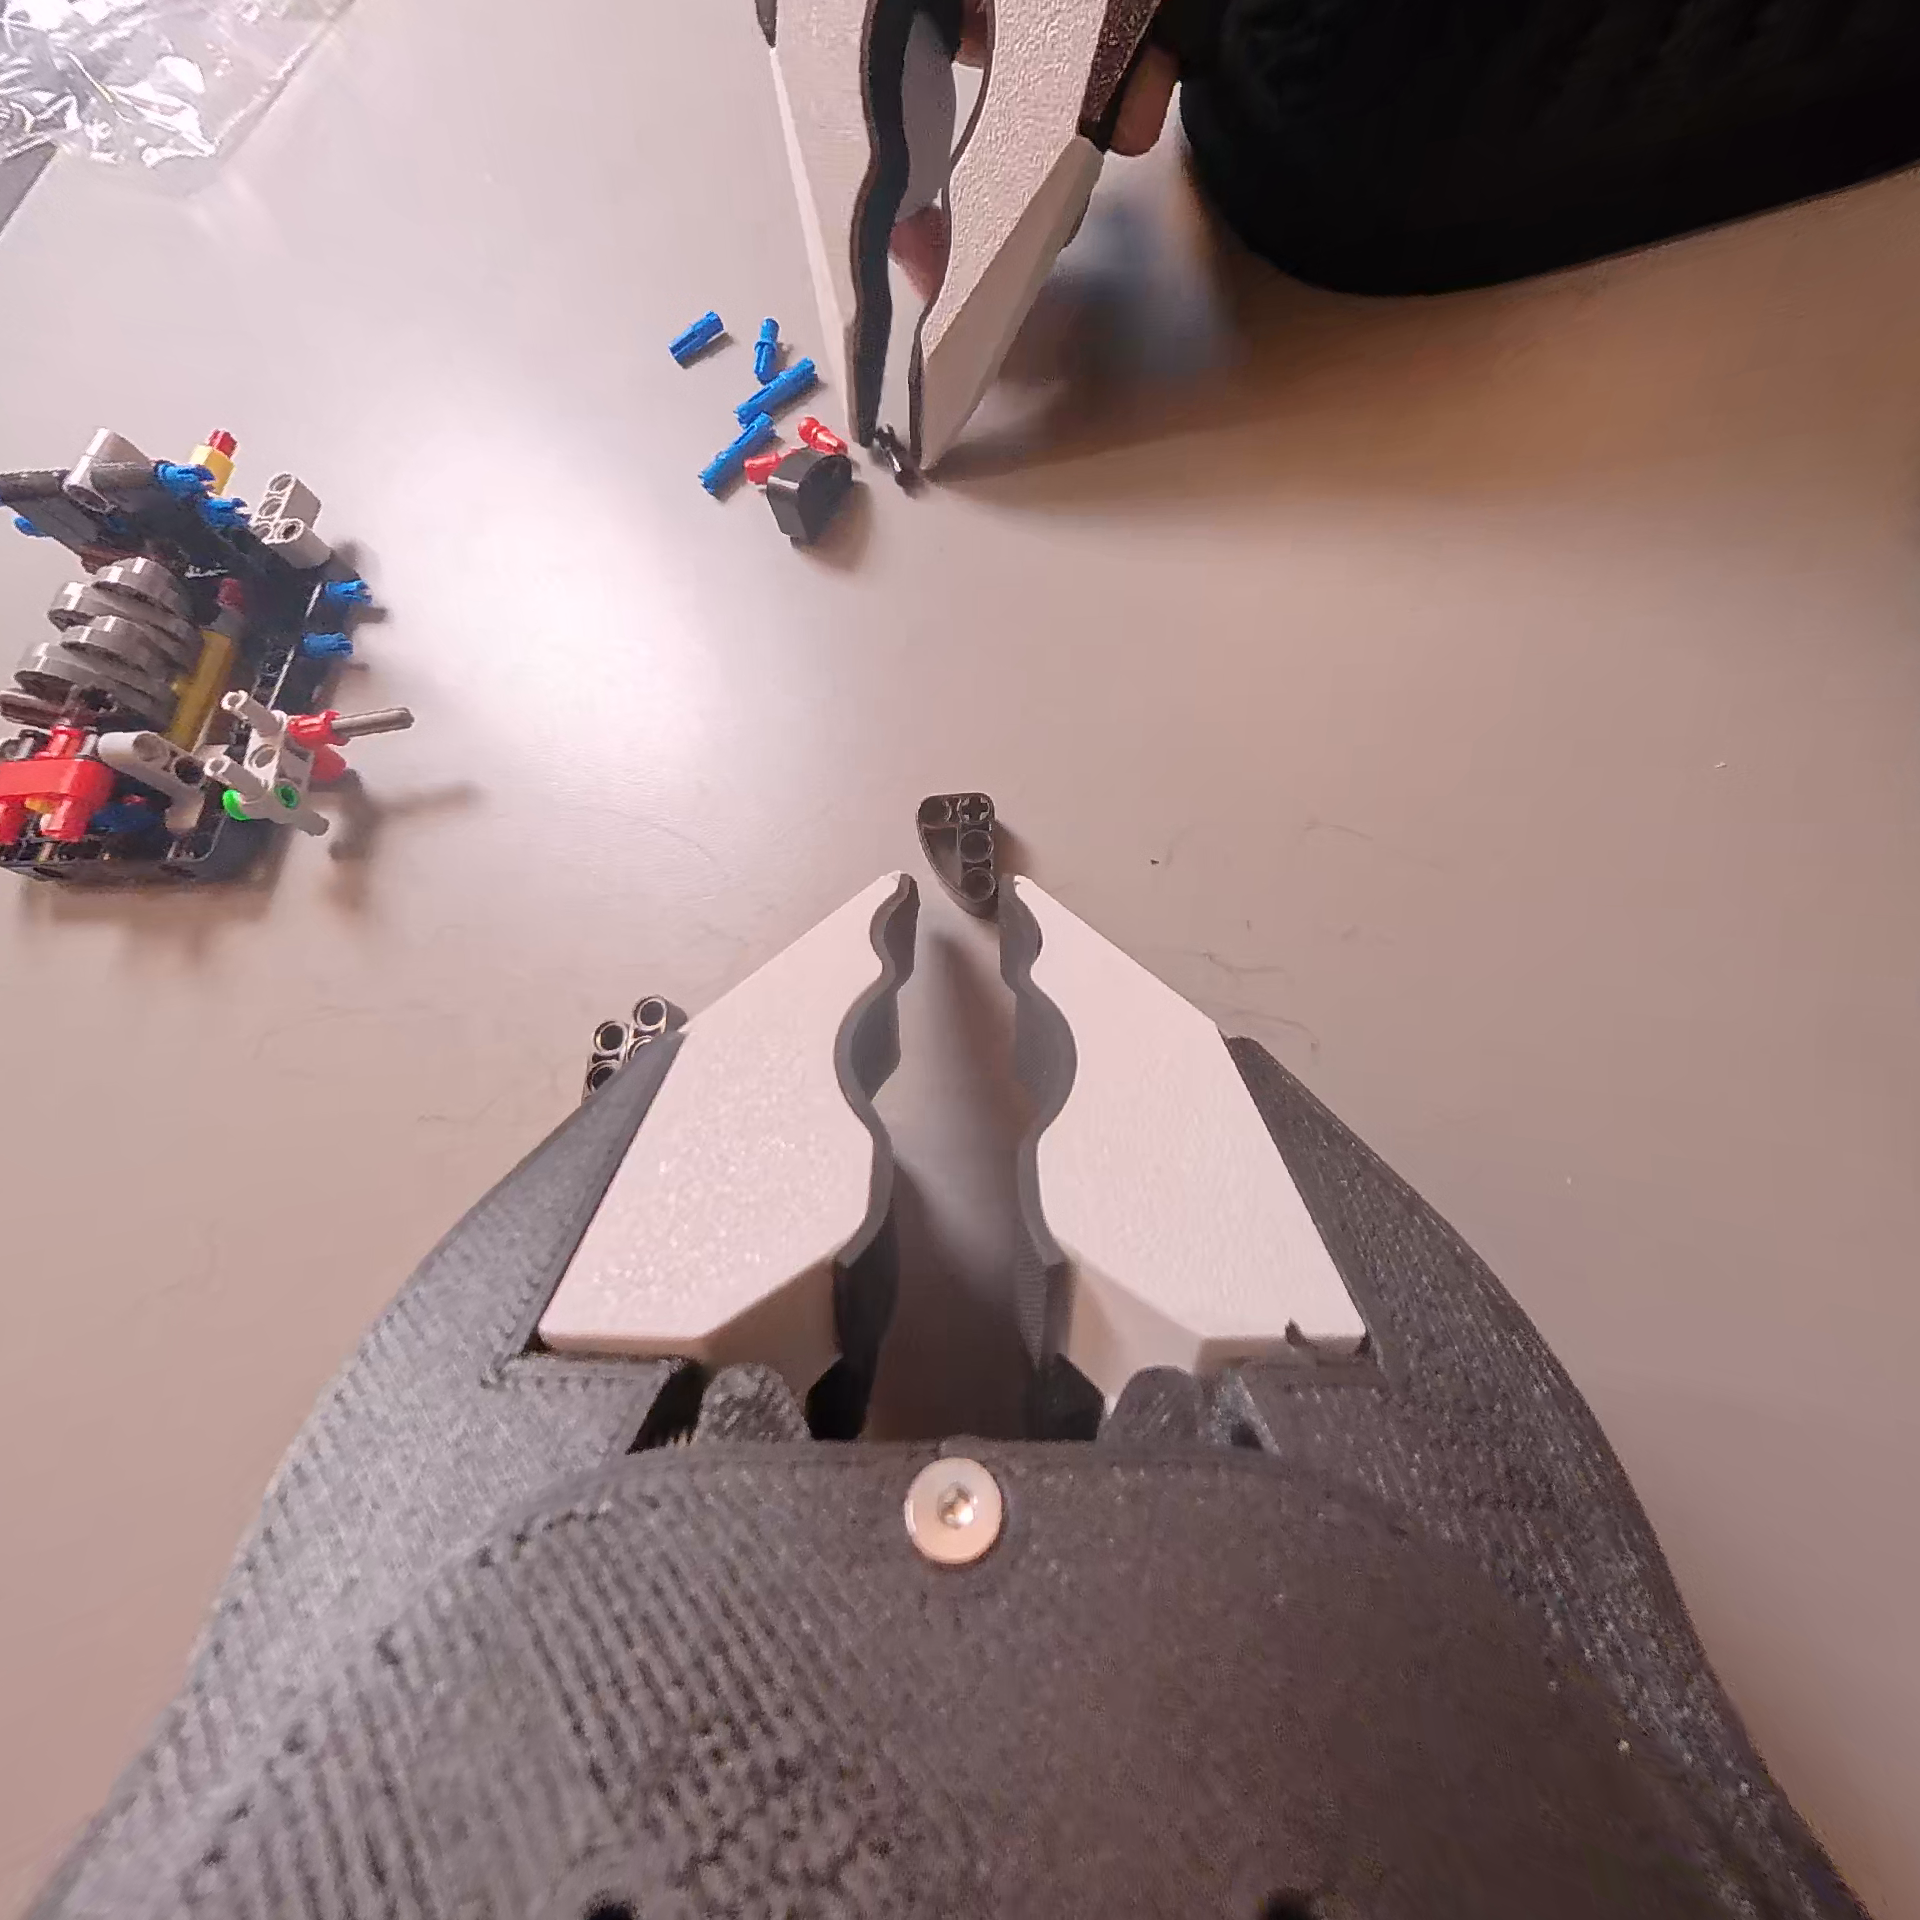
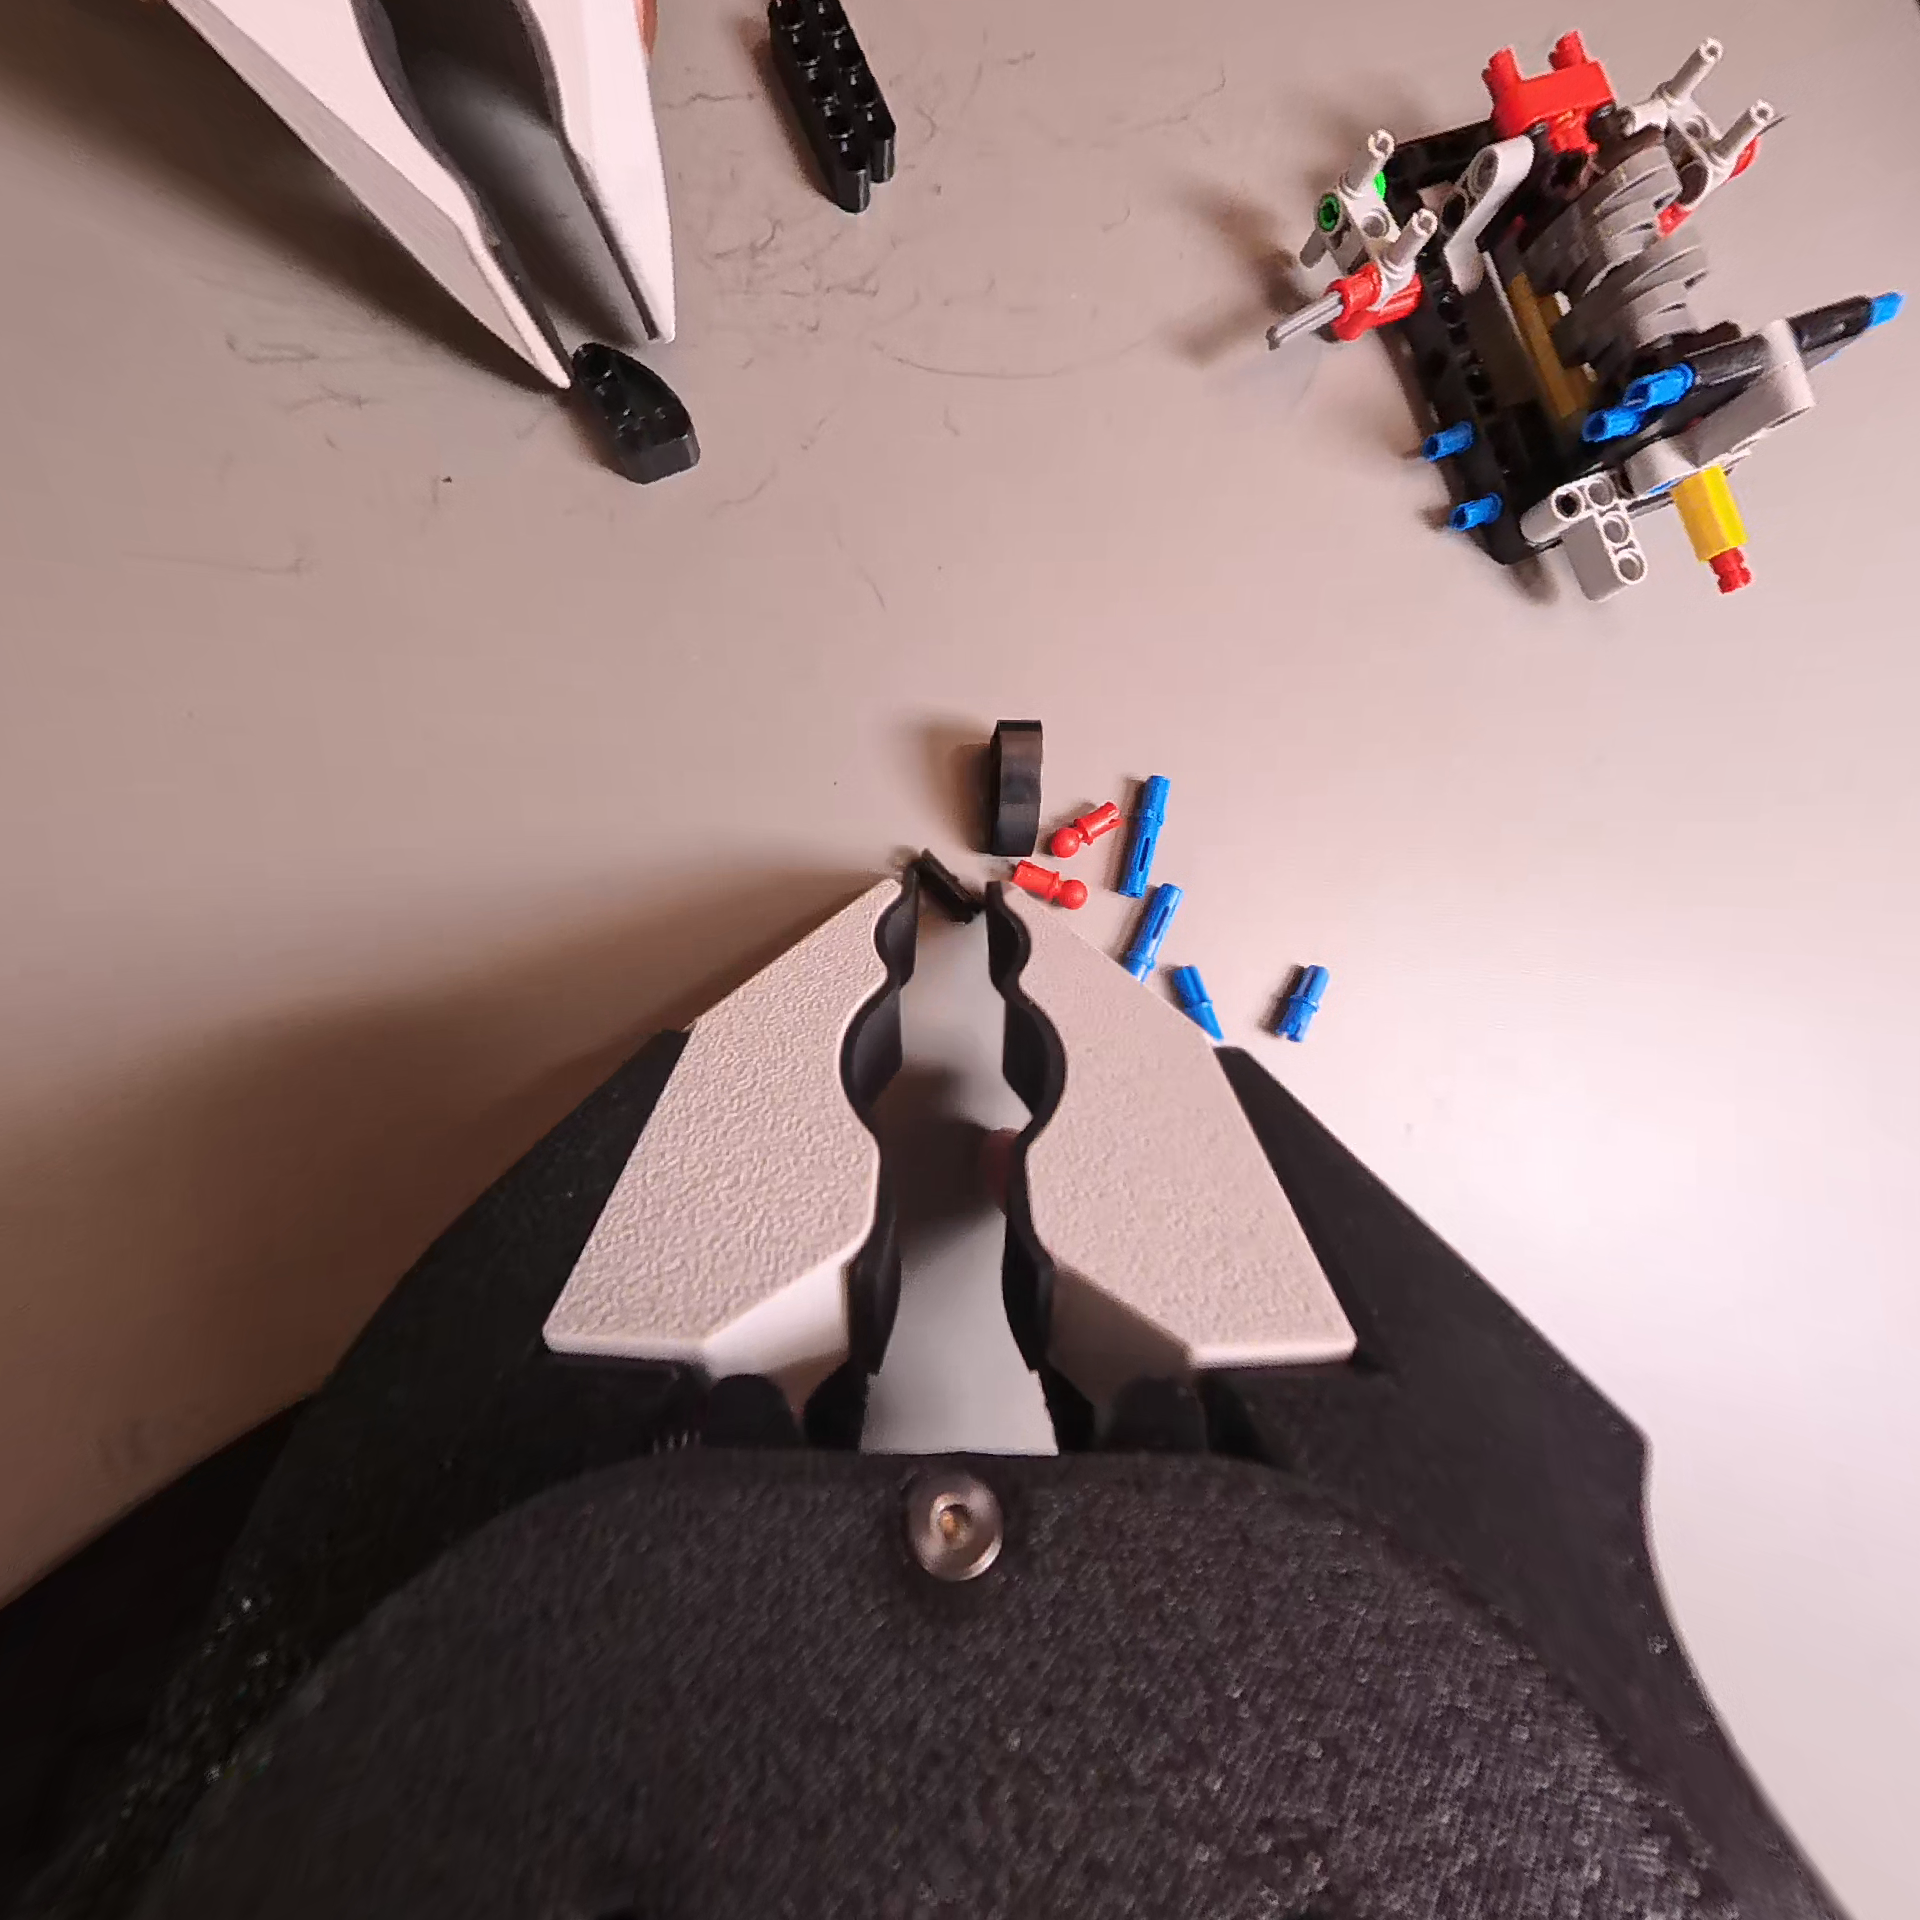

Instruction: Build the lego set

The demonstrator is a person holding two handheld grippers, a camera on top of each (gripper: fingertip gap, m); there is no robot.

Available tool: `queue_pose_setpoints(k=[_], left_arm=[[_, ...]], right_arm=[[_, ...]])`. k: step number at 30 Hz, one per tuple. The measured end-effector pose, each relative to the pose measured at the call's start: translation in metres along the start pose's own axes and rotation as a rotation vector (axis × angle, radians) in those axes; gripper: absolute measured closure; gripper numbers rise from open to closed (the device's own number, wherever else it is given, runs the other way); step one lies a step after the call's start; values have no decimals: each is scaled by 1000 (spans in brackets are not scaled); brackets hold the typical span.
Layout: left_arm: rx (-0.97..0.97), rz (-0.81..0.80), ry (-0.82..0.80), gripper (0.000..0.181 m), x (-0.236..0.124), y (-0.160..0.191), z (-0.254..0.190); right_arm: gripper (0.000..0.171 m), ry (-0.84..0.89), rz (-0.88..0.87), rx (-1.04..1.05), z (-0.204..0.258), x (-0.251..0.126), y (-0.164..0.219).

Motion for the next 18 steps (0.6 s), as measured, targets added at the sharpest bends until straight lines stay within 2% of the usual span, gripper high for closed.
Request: queue_pose_setpoints(k=[8,18], left_arm=[[2,-1,-2,168,0,0,0],[-7,-15,-14,166,-2,-1,2]], right_arm=[[164,12,-9,-28,5,0,-1],[148,12,-190,32,-2,-21,-14]])
Point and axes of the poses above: each gripper's, where its closed fingertips meet, x out along the fingers, y out of its underside, z = x × y across the jaws, the point moved 3 cm from there along -x, back along the fingers, and after that the axes turned 4 degrees about -y, right-handed, at the moved point
